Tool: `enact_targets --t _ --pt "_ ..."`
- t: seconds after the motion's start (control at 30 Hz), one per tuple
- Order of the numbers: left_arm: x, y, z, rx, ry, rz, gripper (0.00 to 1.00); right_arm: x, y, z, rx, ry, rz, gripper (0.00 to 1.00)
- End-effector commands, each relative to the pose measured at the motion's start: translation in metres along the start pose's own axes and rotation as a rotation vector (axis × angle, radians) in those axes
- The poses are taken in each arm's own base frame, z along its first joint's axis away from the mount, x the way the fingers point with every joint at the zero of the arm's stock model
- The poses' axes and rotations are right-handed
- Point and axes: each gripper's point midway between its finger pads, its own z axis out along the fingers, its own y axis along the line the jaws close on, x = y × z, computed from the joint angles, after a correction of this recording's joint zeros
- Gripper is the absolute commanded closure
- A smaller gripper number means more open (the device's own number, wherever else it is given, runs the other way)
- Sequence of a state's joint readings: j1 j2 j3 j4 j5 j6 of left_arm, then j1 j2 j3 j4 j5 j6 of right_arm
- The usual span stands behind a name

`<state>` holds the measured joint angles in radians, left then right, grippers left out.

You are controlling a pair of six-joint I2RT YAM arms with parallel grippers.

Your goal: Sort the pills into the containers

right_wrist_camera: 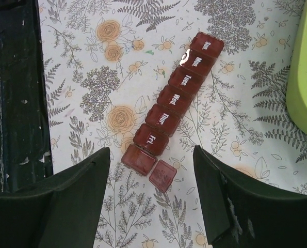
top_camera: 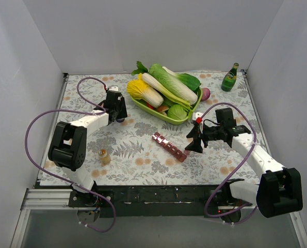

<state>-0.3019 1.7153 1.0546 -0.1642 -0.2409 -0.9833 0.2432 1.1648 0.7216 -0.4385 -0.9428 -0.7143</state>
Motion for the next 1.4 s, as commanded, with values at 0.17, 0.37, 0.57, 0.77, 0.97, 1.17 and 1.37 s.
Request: enact_targets --t 0.17,0.37,0.57,0.77,0.97,1.17,1.37 --pt "-0.017 -0.021 -0.024 0.148 -0.032 0.060 0.78 -0.006 0.007 -0.001 -0.040 -0.033 -0.046 0.27" --pt "0.005 -0.055 -0.085 0.416 -0.021 0.138 0.80 -0.001 0.029 0.000 -0.160 -0.028 -0.063 0.27" --pt "0.044 -0.096 -0.147 0.677 0.051 0.167 0.82 -0.020 0.028 0.010 -0.198 -0.012 -0.196 0.28" --pt "0.081 -0.155 -0.199 0.904 0.157 0.163 0.83 -0.053 0.014 0.036 -0.070 0.023 -0.188 0.27" --pt "0.073 -0.185 -0.228 1.029 0.143 0.086 0.84 -0.060 0.015 0.059 -0.011 0.008 -0.056 0.28" --pt "0.075 -0.201 -0.236 1.065 0.162 0.040 0.84 -0.071 0.017 0.063 -0.021 -0.039 0.024 0.24" --pt "0.078 -0.211 -0.238 1.058 0.188 0.009 0.85 -0.072 0.027 0.069 -0.089 -0.050 0.084 0.23"
